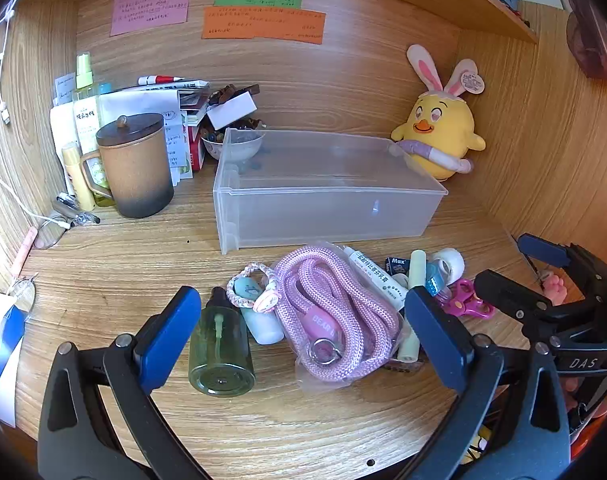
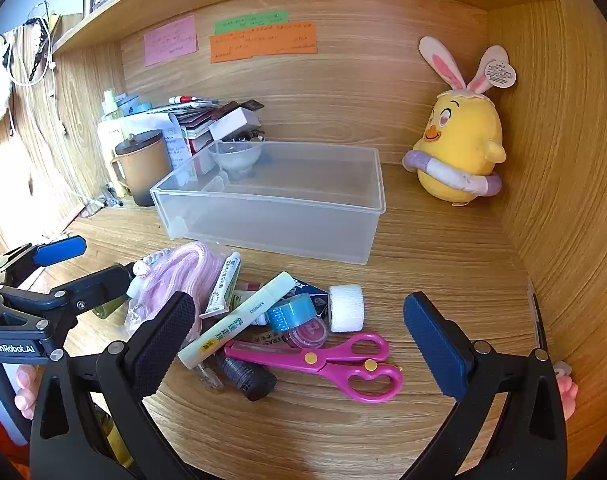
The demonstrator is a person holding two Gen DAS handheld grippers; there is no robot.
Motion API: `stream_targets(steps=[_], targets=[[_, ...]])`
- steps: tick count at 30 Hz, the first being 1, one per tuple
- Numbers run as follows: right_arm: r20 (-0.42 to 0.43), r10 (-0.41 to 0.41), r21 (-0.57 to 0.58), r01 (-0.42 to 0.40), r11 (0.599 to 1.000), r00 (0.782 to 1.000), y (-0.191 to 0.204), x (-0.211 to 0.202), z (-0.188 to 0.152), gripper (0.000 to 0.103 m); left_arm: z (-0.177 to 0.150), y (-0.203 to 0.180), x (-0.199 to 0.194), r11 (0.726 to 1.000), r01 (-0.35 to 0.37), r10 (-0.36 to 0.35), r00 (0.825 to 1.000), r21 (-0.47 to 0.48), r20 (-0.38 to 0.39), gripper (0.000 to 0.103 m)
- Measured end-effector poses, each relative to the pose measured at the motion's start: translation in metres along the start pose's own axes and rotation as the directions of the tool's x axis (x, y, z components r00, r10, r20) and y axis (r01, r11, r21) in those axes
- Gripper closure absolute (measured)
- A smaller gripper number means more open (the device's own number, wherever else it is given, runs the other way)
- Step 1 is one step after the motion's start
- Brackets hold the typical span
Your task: Organize objects
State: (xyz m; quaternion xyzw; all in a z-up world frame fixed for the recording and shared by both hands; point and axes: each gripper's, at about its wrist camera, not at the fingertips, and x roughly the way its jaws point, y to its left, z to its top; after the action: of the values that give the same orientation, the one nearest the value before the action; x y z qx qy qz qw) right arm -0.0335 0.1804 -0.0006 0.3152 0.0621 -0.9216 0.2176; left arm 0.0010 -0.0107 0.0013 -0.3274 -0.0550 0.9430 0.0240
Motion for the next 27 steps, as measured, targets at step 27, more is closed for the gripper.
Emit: stream_targets(steps=[27], targets=[[-0.012, 0.011, 0.0, -0.011, 1.0, 1.0, -0.0004, 0.003, -0.0018, 0.0, 0.0007, -0.0019, -0.0028, 1.0, -0.003, 0.003, 1.0, 0.009, 0.014, 0.0]])
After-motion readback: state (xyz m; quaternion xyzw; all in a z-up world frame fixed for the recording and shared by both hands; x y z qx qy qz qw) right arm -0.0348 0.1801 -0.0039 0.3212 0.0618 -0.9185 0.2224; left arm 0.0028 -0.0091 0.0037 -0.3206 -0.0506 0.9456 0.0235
